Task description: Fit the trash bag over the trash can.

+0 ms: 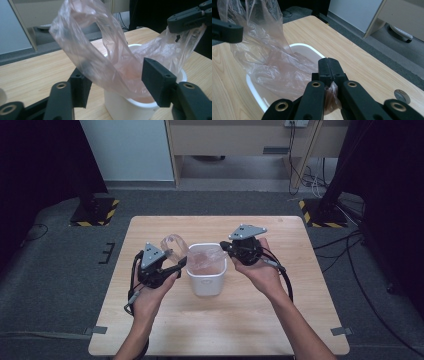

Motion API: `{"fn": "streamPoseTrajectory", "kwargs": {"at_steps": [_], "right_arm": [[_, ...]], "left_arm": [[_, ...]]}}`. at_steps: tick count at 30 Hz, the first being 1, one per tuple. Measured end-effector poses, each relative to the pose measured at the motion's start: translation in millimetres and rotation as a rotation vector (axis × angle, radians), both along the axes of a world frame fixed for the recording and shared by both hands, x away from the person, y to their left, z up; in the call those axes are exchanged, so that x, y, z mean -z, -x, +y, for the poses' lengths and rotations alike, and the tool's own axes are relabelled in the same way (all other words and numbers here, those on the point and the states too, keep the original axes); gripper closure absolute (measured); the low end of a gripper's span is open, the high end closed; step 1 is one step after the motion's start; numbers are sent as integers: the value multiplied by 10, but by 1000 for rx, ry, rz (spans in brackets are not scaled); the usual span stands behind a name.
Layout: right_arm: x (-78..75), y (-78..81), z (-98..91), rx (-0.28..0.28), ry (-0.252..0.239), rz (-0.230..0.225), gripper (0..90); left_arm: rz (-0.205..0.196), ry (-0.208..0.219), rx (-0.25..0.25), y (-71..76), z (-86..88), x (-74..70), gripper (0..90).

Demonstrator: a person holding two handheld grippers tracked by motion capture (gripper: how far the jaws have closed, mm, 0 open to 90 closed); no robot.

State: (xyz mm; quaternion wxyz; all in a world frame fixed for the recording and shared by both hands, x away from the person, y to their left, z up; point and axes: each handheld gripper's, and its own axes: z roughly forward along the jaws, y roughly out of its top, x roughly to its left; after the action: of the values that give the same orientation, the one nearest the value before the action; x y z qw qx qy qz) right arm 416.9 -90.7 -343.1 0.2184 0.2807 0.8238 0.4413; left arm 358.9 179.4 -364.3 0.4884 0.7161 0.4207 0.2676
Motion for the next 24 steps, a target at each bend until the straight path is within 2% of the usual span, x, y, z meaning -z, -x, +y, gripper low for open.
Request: {"fn": "streamPoseTrajectory", "kwargs": {"at_steps": [5, 11, 15, 18, 20, 22, 24], "right_arm": [[-12, 4, 13, -18, 27, -1, 900], [-13, -18, 10, -30, 57, 7, 900], [-8, -12, 24, -40, 68, 13, 900], [0, -7, 38, -47, 75, 17, 900], [8, -1, 49, -54, 80, 19, 900], [20, -1, 57, -61, 86, 23, 900], [28, -1, 54, -65, 84, 29, 900]], "left_arm": [[-16, -2, 5, -81, 37, -73, 341], [-28, 43, 9, -173, 96, -174, 312], [-26, 84, -2, -212, 131, -220, 324], [-17, 103, 0, -233, 142, -234, 446], [-23, 106, -1, -235, 134, -242, 608], [-25, 102, 0, -238, 109, -250, 731], [-27, 87, -20, -234, 84, -254, 846]]}}
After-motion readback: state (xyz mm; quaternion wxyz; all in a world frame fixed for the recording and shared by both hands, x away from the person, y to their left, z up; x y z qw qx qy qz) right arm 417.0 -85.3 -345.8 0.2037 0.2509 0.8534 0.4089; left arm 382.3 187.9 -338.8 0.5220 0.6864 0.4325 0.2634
